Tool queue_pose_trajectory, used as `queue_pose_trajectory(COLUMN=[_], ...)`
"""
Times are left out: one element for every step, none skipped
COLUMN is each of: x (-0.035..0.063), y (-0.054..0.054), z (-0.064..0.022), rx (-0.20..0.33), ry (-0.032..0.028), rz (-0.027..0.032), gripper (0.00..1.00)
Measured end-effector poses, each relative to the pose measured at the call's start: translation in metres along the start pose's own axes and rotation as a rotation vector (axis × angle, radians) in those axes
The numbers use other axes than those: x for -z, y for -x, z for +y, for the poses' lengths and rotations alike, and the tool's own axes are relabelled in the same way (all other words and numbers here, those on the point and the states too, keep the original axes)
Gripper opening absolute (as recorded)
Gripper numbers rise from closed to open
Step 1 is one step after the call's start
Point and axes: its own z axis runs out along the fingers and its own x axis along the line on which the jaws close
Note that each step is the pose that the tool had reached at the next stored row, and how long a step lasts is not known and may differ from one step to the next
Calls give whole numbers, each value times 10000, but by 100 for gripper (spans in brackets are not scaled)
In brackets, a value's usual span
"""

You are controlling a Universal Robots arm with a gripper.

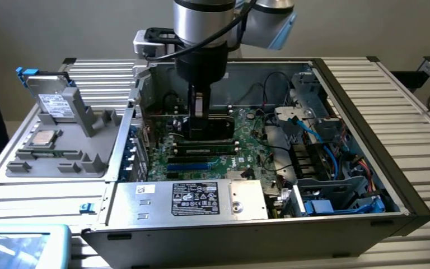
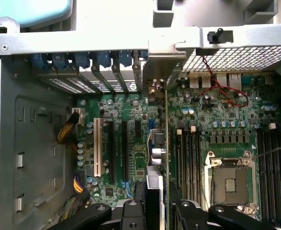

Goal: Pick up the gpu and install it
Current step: 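Insert the gpu into the slot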

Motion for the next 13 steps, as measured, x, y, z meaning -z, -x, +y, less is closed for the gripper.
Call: queue_pose_trajectory(x=[-9,-17,-24,-31,-37,-47,-63,-72,-71,-71,-71,-76,-89], y=[-14,-32,-48,-64,-80,-97,-103,-104,-105,-105,-105,-105,-105], z=[-1,-2,-4,-5,-6,-7,-8,-8,-8,-8,-9,-9,-9], rx=[3,8,13,18,22,26,28,26,26,26,27,27,29], ry=[11,22,32,44,56,69,78,87,88,88,89,89,88], rz=[-47,-112,-178,-252,-324,-382,-400,-398,-396,-396,-395,-396,-398], gripper=[29,29,29,29,29,29,29,29,29,29,29,29,29])
